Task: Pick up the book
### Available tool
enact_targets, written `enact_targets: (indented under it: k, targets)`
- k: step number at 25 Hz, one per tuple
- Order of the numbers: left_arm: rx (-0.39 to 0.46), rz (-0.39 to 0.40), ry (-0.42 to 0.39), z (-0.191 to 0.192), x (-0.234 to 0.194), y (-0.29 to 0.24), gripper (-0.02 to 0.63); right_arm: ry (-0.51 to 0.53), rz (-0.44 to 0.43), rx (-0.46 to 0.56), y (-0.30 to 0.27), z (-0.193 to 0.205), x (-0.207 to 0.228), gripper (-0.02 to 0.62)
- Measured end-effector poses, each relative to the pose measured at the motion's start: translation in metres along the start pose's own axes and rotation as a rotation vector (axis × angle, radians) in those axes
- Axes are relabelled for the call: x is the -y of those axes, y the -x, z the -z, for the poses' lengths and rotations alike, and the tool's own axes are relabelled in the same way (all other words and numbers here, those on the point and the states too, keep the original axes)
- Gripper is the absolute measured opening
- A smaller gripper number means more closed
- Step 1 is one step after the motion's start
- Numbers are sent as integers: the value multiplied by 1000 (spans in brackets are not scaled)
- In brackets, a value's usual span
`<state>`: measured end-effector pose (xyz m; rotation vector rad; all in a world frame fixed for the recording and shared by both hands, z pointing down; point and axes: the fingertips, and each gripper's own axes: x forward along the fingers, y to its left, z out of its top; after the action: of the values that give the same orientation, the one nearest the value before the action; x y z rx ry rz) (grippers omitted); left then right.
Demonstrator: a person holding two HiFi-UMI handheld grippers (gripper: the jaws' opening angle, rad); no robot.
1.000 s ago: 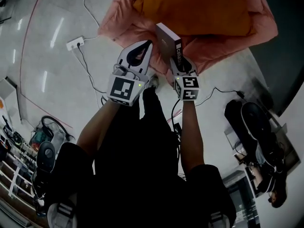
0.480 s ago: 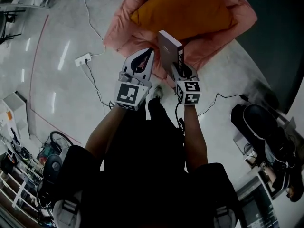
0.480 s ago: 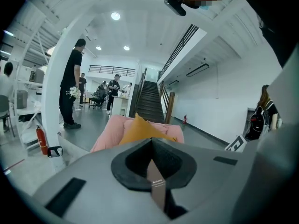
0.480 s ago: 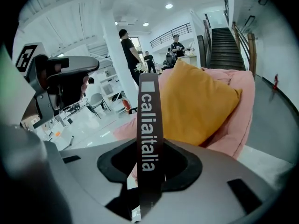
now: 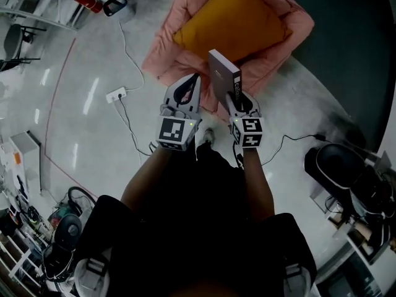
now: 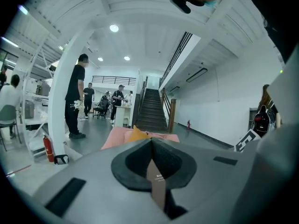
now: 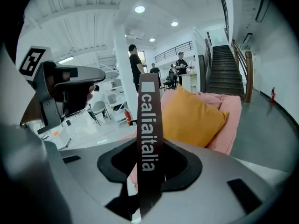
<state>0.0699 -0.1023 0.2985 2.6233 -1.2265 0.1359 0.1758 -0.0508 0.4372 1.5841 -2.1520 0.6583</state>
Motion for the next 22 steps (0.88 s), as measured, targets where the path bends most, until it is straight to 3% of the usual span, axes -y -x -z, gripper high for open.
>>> enact_targets:
  k: [7, 14, 22]
  targets:
    - [71, -45, -50, -12, 39, 58, 8, -20, 16, 128, 70, -16, -14, 144]
    - [82, -60, -85, -8, 75, 106, 8, -37, 30, 236, 141, -20, -35, 144]
    - [91, -53, -108, -13, 81, 146, 8, -62, 46, 363, 216, -41, -65, 144]
